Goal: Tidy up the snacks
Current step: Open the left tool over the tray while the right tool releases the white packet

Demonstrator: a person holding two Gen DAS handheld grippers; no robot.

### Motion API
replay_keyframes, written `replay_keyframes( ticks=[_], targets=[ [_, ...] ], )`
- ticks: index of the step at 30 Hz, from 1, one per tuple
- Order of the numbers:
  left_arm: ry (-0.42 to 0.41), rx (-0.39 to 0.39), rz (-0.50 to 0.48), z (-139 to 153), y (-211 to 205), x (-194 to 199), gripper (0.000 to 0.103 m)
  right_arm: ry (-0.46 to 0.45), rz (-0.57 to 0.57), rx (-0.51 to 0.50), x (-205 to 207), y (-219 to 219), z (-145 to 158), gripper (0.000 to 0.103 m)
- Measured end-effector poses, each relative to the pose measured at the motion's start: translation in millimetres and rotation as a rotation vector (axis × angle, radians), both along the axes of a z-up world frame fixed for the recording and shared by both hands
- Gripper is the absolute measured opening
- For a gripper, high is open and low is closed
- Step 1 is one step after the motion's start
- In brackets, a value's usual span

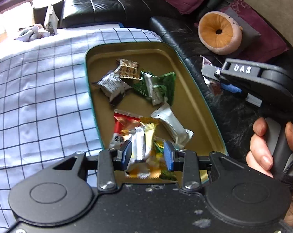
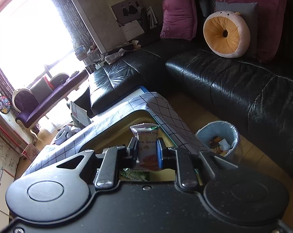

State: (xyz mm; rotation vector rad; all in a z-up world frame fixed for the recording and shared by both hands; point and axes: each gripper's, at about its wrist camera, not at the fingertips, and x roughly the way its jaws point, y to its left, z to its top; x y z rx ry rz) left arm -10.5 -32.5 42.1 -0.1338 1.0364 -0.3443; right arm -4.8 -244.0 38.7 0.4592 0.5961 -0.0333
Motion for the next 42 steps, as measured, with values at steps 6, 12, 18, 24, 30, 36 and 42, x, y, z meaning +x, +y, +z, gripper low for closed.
replay_keyframes(
  ticks=[6,12,18,24,30,36,42],
  targets=[
    [-0.009,0.009,0.046,3.4,7.5,4.3,0.034,-0.002,0.015,-0.029,0.3,5.7,0.5,0.036],
    [-0.044,0.061,0.083,4.9,7.8,3.8,0.034,0.004,0.014,-0.052,0.4,10.6,0.3,0.036],
    [-0.074,0.123,0.123,2.2,8.0,6.5,0.034,0.027,0.03,-0.124,2.7,22.9,-2.5,0.036],
    [-0.091,0.17,0.155,-0.8,9.7,10.2,0.034,0.057,0.075,-0.149,6.0,32.4,-8.7,0.036],
    [-0.115,0.198,0.194,0.1,15.0,12.6,0.035,0.077,0.098,-0.171,5.0,39.9,-11.8,0.036],
    [-0.13,0.196,0.217,2.1,18.3,16.8,0.036,0.094,0.117,-0.2,4.5,46.9,-14.4,0.036],
    [-0.133,0.197,0.232,2.0,18.1,21.1,0.036,0.102,0.13,-0.244,3.6,52.0,-17.2,0.036]
  ],
)
